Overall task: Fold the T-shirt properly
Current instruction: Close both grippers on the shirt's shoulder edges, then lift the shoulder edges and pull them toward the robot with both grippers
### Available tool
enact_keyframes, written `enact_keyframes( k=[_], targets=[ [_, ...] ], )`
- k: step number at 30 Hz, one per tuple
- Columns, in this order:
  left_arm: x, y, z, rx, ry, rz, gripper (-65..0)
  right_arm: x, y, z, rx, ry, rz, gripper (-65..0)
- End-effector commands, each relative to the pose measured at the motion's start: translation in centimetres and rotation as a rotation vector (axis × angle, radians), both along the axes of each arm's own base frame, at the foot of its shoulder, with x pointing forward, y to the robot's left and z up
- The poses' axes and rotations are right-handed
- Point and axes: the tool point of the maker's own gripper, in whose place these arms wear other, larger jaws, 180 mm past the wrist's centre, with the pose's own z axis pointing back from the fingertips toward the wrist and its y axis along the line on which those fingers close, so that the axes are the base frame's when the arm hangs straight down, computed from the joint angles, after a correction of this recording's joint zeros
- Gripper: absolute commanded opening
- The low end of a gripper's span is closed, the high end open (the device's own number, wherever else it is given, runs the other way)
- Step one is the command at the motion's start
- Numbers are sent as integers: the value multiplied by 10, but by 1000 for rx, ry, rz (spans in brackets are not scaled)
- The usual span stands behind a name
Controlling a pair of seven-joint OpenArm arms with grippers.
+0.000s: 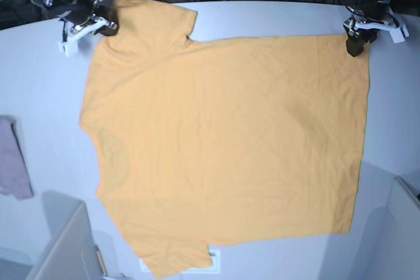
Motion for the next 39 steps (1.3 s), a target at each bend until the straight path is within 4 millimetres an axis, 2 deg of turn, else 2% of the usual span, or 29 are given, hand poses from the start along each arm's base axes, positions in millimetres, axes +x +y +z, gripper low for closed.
enact_keyframes(
  k=[1,3,5,10,16,19,22,27,32,34,39],
  targets=[
    [-7,0,-4,-3,38,-7,-227,-6,-5,-2,-30,25,7,-650],
    [-7,0,-4,-2,35,-7,-232,-6,-5,-3,-29,26,6,-650],
    [-4,0,-3,-3,30,-7,-304,-6,-5,-2,-29,25,6,-650],
    [3,-2,-2,-5,17,-14,-648,-3,-7,-2,-31,19,2,-650],
    [4,-3,1,0,14,-23,-650,-5,-7,-1,-31,19,1,-650],
    [-6,-2,0,5,34,-24,-650,-12,-8,-2,-33,33,1,-650],
    [-11,-5,8,21,33,-42,-650,-15,-9,-1,-38,37,5,-650],
    [-13,-11,19,36,24,-74,-650,-21,-13,13,-83,17,29,-650],
    [-16,-13,18,34,35,-81,-650,-19,-13,26,-112,-9,51,-650],
    [-22,-13,17,40,53,-87,-650,-20,-11,29,-115,-14,54,-650],
    [-17,-19,33,175,68,-192,-650,-13,-10,36,-124,-44,59,-650]
  ],
)
